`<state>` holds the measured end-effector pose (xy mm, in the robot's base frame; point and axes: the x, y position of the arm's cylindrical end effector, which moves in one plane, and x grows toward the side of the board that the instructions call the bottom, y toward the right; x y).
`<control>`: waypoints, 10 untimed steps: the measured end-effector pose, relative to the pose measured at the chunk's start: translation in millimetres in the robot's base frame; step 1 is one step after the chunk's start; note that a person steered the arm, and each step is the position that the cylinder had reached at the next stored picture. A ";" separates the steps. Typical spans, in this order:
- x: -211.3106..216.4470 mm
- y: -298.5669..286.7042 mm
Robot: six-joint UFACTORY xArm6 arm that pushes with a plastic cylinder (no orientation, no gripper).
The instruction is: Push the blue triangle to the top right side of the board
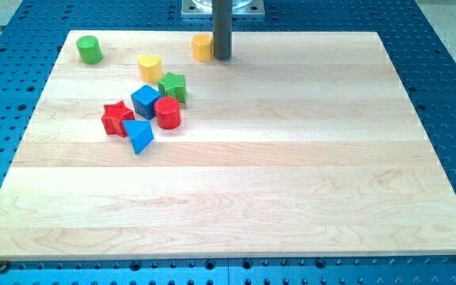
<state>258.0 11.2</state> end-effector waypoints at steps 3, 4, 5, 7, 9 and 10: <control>18.8 -55.1; 24.8 -96.4; 6.5 -126.7; 57.6 -203.0; 171.5 -184.0; 172.5 -186.4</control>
<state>430.5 -175.2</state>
